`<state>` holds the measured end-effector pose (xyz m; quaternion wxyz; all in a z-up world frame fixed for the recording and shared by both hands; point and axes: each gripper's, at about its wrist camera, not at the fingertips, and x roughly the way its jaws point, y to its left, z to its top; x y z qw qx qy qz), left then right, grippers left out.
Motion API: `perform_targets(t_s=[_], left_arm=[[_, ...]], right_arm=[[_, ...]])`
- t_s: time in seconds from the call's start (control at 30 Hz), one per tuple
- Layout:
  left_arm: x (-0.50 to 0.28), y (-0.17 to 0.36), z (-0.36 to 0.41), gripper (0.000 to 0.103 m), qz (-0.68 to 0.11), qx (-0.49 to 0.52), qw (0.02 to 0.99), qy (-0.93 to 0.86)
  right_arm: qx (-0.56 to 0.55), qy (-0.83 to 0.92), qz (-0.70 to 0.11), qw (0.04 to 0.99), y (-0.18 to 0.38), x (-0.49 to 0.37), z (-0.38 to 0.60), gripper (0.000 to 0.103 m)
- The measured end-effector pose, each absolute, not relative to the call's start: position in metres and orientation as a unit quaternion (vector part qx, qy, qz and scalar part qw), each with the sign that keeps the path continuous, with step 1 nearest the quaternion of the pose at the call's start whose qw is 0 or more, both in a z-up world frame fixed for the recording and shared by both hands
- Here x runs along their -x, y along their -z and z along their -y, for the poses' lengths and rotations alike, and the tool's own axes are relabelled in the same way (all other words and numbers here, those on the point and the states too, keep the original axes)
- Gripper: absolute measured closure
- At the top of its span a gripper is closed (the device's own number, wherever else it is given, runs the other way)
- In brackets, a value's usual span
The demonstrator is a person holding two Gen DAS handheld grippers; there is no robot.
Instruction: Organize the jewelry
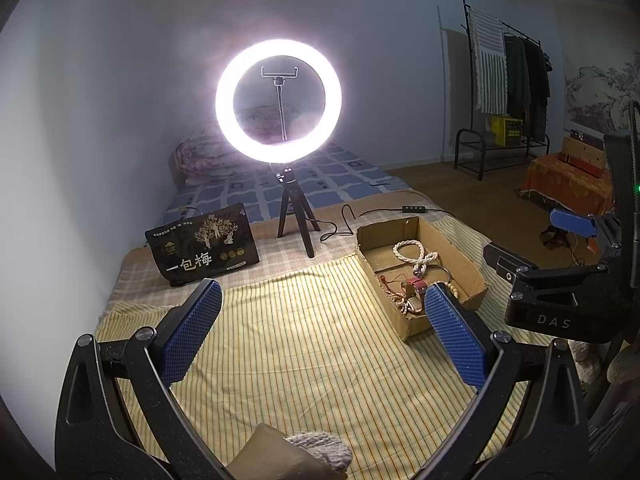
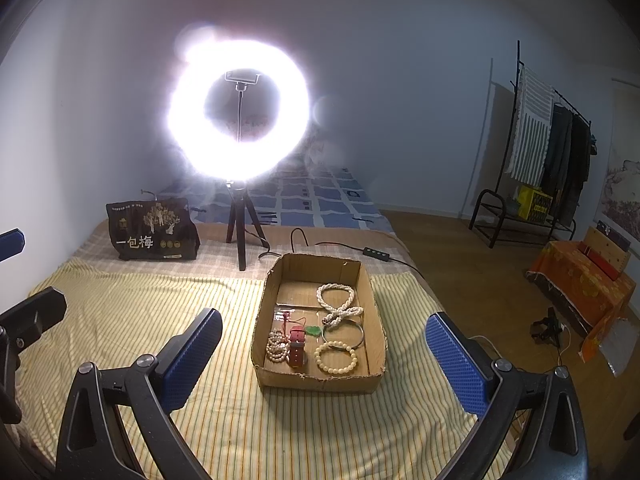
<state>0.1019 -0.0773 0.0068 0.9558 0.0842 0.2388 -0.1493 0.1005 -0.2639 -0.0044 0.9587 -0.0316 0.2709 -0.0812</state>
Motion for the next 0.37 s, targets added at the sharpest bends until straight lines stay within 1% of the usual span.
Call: perform_targets(t_s=[0.37], left_arm=[[-0.1016,-0.0063,0.079,0.0,-0.231,-0.09,0.958,0.142]], right_arm=[[0.037,0.076,-0.276,0.957,0.0062,-0.1025,0.2637,0.0]])
